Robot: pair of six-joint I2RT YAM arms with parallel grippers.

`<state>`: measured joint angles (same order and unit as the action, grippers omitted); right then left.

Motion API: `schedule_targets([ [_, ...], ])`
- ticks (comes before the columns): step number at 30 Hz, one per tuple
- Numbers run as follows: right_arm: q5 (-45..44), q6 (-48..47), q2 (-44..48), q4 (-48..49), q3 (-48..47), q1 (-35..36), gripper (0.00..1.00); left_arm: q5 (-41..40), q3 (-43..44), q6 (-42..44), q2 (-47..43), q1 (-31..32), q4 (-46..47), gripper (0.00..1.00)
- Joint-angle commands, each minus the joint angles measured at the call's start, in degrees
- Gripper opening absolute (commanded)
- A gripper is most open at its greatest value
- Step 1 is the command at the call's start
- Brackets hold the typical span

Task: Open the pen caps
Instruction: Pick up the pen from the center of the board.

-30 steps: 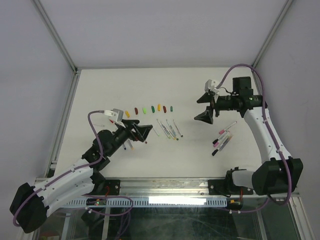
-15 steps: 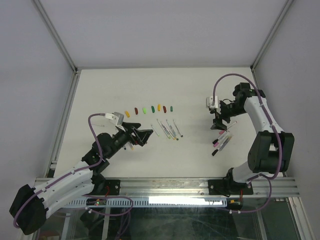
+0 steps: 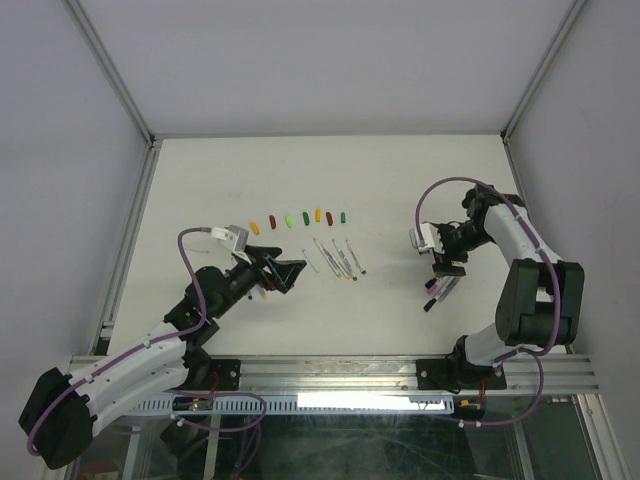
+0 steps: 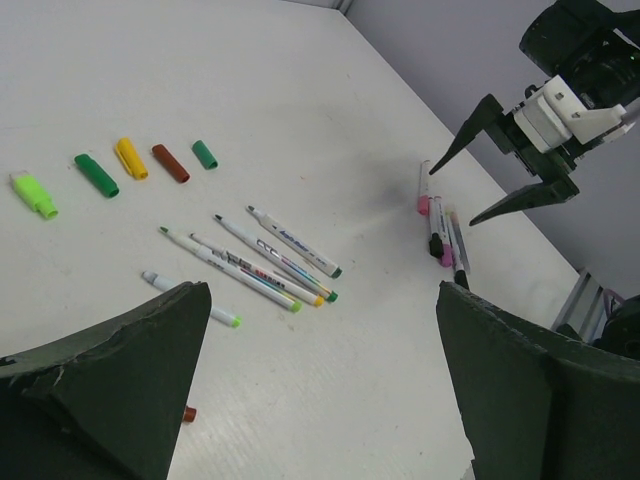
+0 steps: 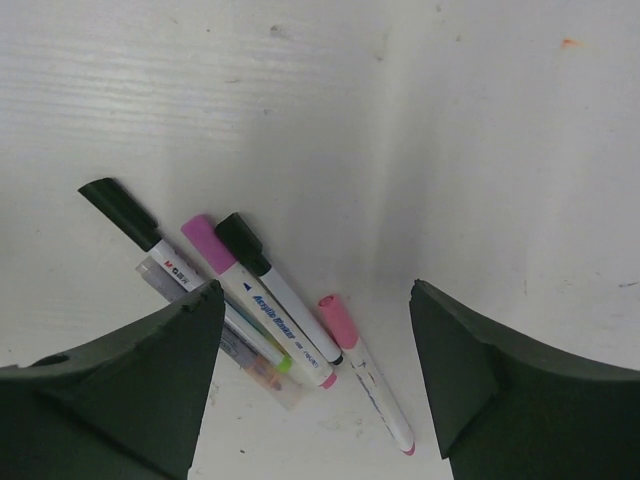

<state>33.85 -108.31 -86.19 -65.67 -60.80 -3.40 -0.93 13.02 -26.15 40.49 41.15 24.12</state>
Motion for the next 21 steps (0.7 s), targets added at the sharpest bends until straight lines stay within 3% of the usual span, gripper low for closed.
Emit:
schedule_targets([
  [1, -3.14, -3.56, 0.88, 1.44, 0.79, -0.17, 0.75, 1.00, -0.95, 0.07, -0.85, -0.63, 3.80, 0.99],
  [13, -10.04, 0.05, -3.64, 7.73, -1.93, -2.52, 0.53, 0.86, -1.30, -0.32, -1.68, -0.65, 3.36, 0.99],
  [21, -14.06, -0.21, -7.48, 11.36, -3.69, -4.76, 0.47, 0.51, -1.54, -0.28, -1.99, -0.63, 3.15, 0.99],
])
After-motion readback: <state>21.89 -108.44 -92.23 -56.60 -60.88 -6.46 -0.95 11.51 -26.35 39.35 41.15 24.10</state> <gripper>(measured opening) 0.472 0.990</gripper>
